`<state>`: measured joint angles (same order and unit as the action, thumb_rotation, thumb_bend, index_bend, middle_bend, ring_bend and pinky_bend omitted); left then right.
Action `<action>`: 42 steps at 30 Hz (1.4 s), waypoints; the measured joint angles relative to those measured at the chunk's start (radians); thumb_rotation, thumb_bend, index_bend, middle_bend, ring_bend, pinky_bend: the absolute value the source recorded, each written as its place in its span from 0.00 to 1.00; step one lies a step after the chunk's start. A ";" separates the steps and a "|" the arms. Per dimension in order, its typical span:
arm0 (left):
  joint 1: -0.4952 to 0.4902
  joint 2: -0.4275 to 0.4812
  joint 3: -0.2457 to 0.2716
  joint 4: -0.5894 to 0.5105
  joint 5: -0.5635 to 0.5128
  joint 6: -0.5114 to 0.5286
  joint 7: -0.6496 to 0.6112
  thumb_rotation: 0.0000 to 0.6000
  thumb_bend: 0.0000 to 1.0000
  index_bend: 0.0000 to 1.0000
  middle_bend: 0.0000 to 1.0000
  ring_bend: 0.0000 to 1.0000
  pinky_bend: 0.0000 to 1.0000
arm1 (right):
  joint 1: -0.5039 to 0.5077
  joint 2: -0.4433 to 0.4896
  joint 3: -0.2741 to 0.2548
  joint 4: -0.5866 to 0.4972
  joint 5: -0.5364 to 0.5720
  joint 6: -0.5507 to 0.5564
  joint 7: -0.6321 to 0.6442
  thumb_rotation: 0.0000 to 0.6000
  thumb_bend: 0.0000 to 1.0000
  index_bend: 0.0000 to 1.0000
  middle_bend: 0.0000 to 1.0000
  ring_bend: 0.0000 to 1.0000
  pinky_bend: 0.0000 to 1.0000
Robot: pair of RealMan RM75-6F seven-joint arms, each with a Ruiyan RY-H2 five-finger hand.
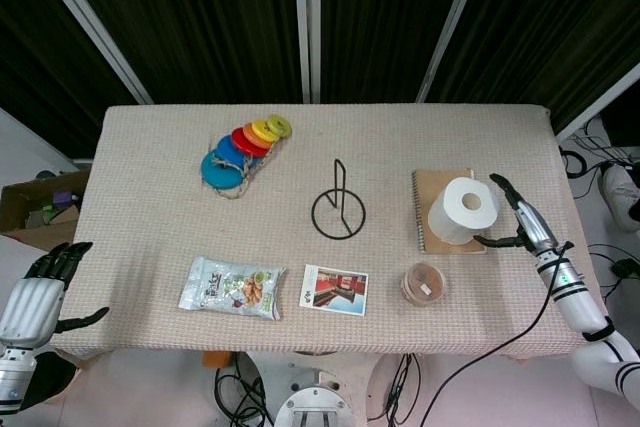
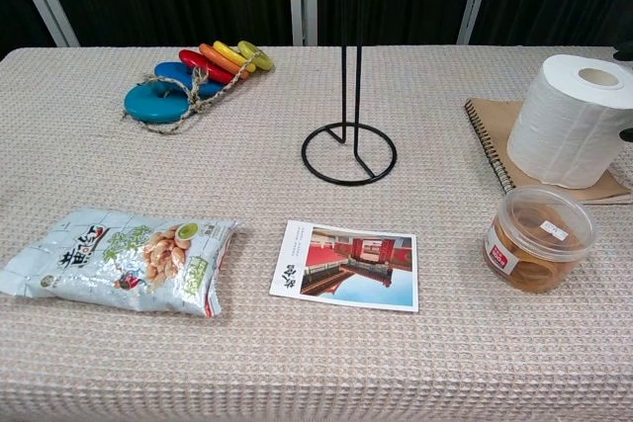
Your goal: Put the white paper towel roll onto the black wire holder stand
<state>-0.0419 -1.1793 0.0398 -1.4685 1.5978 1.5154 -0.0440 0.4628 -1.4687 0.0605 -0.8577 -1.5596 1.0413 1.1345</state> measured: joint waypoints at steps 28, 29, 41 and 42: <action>0.000 0.018 0.002 -0.038 -0.002 -0.002 0.040 0.77 0.06 0.10 0.13 0.09 0.21 | 0.074 -0.011 -0.046 0.026 -0.025 -0.025 0.096 1.00 0.00 0.00 0.08 0.07 0.12; 0.001 0.019 0.002 -0.038 -0.002 -0.002 0.039 0.77 0.06 0.10 0.13 0.09 0.21 | 0.077 -0.009 -0.050 0.025 -0.027 -0.028 0.096 1.00 0.00 0.00 0.10 0.09 0.14; 0.002 0.017 0.004 -0.032 -0.003 -0.005 0.029 0.77 0.06 0.10 0.13 0.09 0.21 | 0.081 -0.002 -0.042 0.001 0.008 -0.033 0.042 1.00 0.15 0.30 0.40 0.39 0.46; 0.003 0.017 0.004 -0.032 -0.004 -0.004 0.028 0.77 0.06 0.10 0.13 0.09 0.21 | 0.079 -0.002 -0.037 -0.002 0.013 -0.025 0.035 1.00 0.15 0.31 0.41 0.40 0.47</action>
<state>-0.0391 -1.1623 0.0433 -1.5000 1.5942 1.5112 -0.0155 0.5413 -1.4711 0.0236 -0.8599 -1.5468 1.0166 1.1691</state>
